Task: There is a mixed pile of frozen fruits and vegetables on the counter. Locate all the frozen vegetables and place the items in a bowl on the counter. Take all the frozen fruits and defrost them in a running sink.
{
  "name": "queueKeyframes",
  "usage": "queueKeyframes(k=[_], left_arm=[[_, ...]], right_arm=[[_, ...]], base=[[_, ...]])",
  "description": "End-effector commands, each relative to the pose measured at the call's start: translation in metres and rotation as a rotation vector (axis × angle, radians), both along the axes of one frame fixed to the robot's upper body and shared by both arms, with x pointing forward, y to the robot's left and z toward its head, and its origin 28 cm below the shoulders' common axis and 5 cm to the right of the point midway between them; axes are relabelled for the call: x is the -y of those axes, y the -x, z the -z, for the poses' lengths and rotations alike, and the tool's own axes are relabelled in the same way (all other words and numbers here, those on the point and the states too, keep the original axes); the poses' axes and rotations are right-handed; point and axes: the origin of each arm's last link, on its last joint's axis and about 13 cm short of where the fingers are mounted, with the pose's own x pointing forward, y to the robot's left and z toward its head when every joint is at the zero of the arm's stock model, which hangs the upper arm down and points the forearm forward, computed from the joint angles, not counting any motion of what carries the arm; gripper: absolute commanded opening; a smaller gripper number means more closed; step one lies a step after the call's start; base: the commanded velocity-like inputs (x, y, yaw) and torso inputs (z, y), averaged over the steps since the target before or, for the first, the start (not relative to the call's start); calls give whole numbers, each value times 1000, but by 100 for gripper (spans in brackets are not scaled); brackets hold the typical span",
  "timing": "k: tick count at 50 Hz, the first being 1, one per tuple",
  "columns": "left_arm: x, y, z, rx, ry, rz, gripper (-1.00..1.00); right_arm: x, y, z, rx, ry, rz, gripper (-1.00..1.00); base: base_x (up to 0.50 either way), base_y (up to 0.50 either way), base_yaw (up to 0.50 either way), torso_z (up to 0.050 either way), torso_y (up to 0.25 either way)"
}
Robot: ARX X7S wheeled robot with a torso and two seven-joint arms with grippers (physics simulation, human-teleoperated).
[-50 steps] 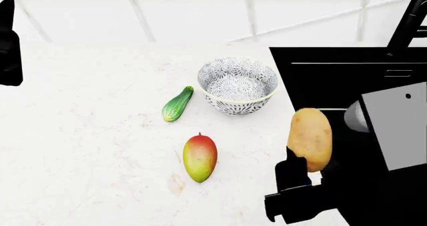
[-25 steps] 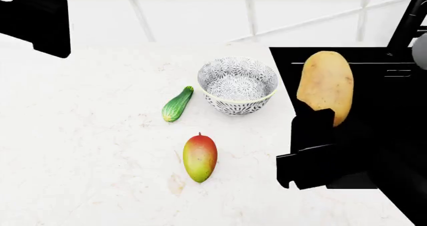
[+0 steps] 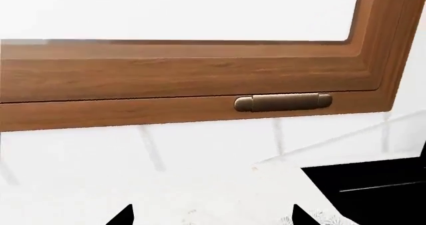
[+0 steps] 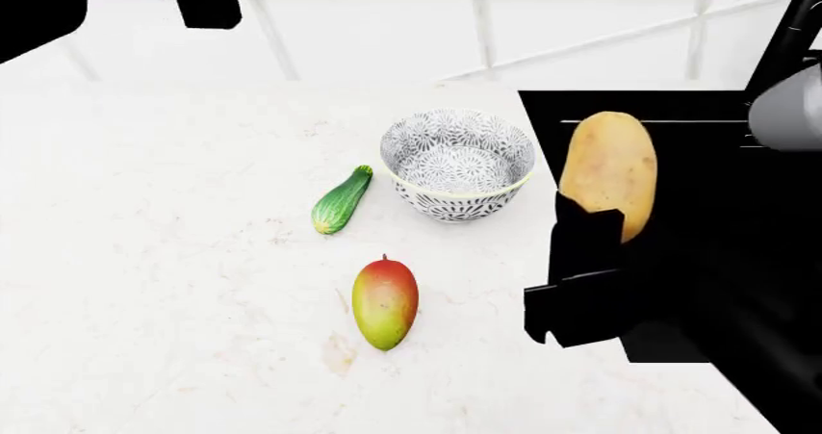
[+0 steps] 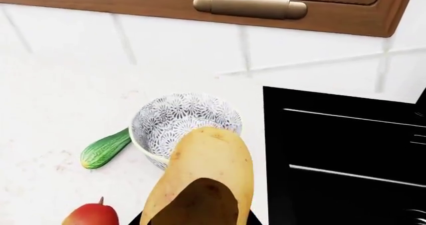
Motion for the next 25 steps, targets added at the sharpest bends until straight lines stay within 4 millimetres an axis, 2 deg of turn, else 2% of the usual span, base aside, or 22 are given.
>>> queueKeyframes(k=[1,6,14,20,25], left_arm=[[6,-19,9,-138,87,45,100],[4,-21,14,-199,94,54,100],[4,-22,22,-259,94,82,100],[6,-24,25,-320,160,95,100],[7,-30,28,-334,144,99,100]], right_arm=[[3,-4,7,0,1,3,-100],[5,-2,4,15,-2,15,-100],[7,11,-25,115,-11,31,-100],[7,13,-37,155,-8,36,-100],[7,14,-46,180,-12,36,-100]], base=[[0,0,0,0,0],[0,0,0,0,0],[0,0,0,0,0],[0,0,0,0,0],[0,0,0,0,0]])
